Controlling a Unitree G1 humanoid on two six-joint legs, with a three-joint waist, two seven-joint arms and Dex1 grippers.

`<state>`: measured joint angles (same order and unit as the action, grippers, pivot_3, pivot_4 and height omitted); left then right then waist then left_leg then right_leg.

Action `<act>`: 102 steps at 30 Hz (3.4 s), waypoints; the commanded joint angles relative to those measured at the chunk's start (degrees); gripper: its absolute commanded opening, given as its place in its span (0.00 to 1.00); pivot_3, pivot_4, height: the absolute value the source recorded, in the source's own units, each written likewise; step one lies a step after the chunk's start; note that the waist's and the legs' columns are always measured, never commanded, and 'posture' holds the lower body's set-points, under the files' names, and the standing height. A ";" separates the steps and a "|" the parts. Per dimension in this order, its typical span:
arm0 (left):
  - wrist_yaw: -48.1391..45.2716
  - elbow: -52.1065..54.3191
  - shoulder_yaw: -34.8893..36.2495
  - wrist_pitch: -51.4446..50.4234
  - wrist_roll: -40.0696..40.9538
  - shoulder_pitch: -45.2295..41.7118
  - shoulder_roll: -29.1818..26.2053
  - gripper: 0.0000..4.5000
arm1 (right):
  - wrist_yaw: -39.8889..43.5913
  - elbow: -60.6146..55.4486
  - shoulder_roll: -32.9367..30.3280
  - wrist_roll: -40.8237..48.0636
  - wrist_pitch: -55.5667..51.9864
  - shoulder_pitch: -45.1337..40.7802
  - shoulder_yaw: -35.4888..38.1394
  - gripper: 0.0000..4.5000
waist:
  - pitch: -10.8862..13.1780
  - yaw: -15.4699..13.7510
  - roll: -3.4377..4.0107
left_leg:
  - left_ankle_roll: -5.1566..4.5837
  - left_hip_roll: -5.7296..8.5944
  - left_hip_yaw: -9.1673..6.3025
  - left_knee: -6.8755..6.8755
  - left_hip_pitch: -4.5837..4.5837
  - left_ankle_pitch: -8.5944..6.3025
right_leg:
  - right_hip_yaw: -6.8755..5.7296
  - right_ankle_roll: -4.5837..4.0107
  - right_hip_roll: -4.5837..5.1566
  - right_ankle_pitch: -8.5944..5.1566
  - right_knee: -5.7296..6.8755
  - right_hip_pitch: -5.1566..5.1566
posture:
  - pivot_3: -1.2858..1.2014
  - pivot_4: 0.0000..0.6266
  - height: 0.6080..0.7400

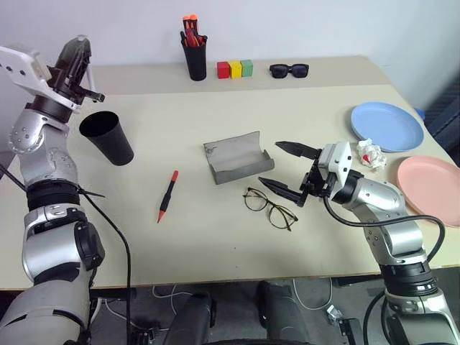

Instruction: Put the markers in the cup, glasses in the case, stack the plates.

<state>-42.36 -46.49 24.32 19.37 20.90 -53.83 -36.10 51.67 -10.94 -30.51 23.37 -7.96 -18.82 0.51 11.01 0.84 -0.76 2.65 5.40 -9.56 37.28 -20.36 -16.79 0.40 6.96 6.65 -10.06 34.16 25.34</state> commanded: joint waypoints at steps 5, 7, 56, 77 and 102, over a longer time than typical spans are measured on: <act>2.01 -9.84 4.37 9.78 1.55 1.17 -0.67 0.02 | 0.74 -1.16 -0.07 1.71 -0.61 -1.42 0.91 1.00 | 0.00 -0.07 0.00 | -0.01 0.00 0.00 0.02 -0.01 0.00 | 0.00 0.00 0.00 0.01 0.01 0.00 | 0.52 0.24 1.00; 2.85 -11.82 4.55 11.12 1.81 1.07 0.11 0.02 | 0.84 -1.46 -0.13 2.28 -1.42 -1.66 1.07 1.00 | -0.01 -0.17 -0.02 | -0.01 0.01 0.00 0.04 -0.02 0.00 | 0.00 0.01 0.00 0.03 0.00 0.00 | 0.52 0.24 1.00; 31.98 75.51 -9.20 -111.87 19.67 25.29 -0.25 0.99 | 10.14 -0.78 -5.24 8.72 -5.48 -0.89 4.51 1.00 | 0.00 -0.20 -0.04 | 0.04 -0.12 0.16 -0.02 0.07 -0.02 | 0.36 0.03 -0.23 0.07 0.05 0.03 | 0.52 0.24 1.00; 43.43 71.04 -13.58 -111.87 22.70 29.67 6.37 0.80 | 7.21 0.23 -3.56 5.86 -2.47 -1.42 3.93 1.00 | -0.02 -0.22 -0.03 | 0.05 -0.10 0.21 -0.01 0.09 -0.02 | 0.40 0.02 -0.19 0.08 0.01 0.00 | 0.52 0.24 1.00; 28.55 47.07 -9.24 -35.63 -4.10 17.65 3.71 0.01 | 6.93 2.57 -2.51 4.27 -0.95 -3.25 2.67 1.00 | -0.03 -0.23 -0.03 | 0.09 -0.12 0.53 -0.09 0.13 0.01 | 0.52 -0.04 -0.19 0.14 -0.14 0.04 | 0.52 0.24 1.00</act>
<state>-13.51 3.28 11.43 -21.07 17.98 -34.00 -30.97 58.67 -7.41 -33.50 27.27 -9.69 -20.78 3.03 10.98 0.62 -0.79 2.72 5.27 -9.04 37.23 -20.26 -16.79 0.91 6.92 6.46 -9.91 34.02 25.39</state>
